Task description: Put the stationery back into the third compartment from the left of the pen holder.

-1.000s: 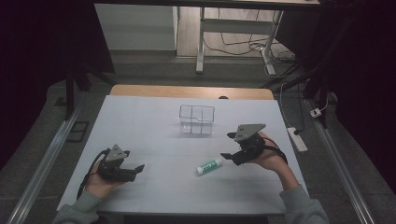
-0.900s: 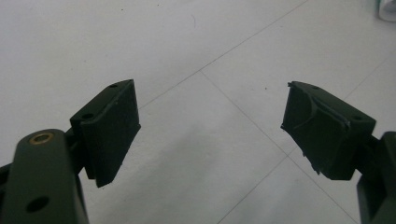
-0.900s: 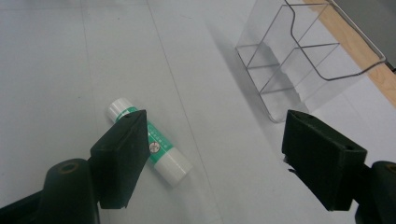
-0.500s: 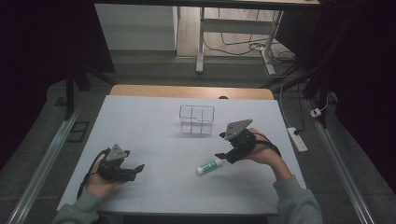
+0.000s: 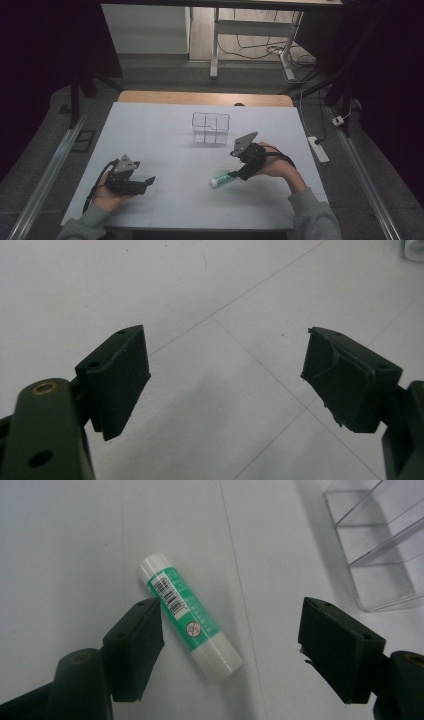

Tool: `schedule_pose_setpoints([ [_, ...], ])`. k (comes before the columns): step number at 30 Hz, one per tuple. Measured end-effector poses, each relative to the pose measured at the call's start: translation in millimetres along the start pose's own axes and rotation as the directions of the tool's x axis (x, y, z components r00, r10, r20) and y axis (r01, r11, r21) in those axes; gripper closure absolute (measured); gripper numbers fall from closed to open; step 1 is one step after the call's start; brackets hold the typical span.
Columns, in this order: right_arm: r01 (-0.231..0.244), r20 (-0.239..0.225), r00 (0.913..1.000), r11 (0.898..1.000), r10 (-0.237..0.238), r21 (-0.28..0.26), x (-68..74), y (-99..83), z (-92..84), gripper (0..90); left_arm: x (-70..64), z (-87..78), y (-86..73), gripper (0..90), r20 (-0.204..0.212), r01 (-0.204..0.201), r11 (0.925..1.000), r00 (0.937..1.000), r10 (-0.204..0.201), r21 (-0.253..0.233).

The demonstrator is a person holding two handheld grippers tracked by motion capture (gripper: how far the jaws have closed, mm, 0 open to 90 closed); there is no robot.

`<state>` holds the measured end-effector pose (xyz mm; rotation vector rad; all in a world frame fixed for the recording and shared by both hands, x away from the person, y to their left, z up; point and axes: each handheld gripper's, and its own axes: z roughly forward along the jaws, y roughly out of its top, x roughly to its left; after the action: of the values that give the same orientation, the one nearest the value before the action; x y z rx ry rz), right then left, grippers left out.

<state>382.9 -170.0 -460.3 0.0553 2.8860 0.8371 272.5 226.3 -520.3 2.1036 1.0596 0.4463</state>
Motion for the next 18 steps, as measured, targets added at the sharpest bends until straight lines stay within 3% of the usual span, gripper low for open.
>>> schedule_pose_setpoints([
  [8, 0.007, -0.059, 0.9983, 0.999, -0.004, 0.051, 0.5, -3.8, 11.6, 30.6, -0.7, 1.5, 0.4, 18.7, 0.004, -0.006, 1.0000, 1.0000, 0.005, 0.005],
  [18, 0.032, -0.084, 0.9961, 0.995, -0.024, 0.095, 0.1, -8.1, 24.0, 36.1, -1.4, 3.2, 0.2, 18.7, 0.007, -0.010, 0.9998, 0.9999, 0.010, 0.015],
])
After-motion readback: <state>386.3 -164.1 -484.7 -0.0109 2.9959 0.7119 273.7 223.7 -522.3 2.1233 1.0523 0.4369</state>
